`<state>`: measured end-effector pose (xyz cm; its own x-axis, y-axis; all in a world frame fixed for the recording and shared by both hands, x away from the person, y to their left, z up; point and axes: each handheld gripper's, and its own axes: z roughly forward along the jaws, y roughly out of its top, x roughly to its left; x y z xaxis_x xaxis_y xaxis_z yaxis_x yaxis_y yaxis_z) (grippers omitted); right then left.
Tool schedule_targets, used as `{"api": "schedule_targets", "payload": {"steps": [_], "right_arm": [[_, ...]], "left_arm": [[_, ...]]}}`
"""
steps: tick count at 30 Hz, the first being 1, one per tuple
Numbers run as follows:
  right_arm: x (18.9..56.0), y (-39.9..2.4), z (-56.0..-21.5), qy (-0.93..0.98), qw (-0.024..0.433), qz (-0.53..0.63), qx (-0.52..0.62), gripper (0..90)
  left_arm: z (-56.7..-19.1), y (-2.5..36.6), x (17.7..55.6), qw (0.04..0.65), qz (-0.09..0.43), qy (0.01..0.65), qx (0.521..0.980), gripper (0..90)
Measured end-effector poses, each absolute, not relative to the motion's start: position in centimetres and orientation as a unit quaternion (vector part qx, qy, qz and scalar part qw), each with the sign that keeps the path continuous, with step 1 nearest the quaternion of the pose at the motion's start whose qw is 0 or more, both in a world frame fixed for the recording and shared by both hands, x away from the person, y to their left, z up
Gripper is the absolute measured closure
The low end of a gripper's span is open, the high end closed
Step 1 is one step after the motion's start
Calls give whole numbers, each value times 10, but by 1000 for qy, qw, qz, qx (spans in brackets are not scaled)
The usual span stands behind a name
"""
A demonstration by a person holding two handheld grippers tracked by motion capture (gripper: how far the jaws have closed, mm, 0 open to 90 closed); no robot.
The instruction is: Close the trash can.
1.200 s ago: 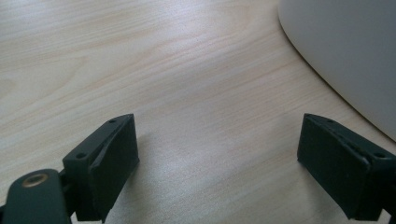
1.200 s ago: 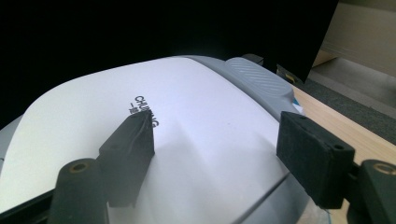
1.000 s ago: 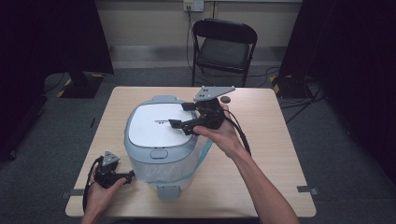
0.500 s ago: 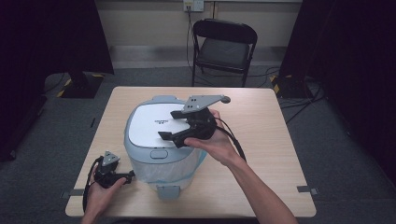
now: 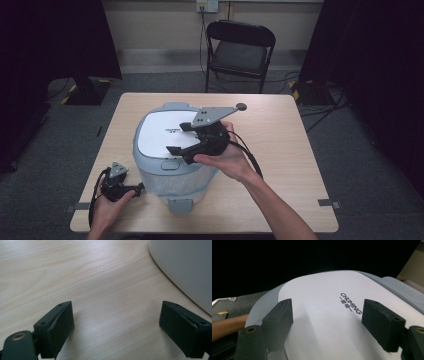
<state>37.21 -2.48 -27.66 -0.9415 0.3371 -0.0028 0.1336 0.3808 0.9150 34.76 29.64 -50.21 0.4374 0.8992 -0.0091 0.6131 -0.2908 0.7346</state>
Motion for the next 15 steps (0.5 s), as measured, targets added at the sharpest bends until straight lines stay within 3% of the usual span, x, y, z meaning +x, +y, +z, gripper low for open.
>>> {"api": "schedule_targets", "payload": {"steps": [15], "right_arm": [[371, -24, -277, 837, 107, 521, 127, 251]], "left_arm": [[-502, 296, 348, 342, 209, 487, 776, 117]]}}
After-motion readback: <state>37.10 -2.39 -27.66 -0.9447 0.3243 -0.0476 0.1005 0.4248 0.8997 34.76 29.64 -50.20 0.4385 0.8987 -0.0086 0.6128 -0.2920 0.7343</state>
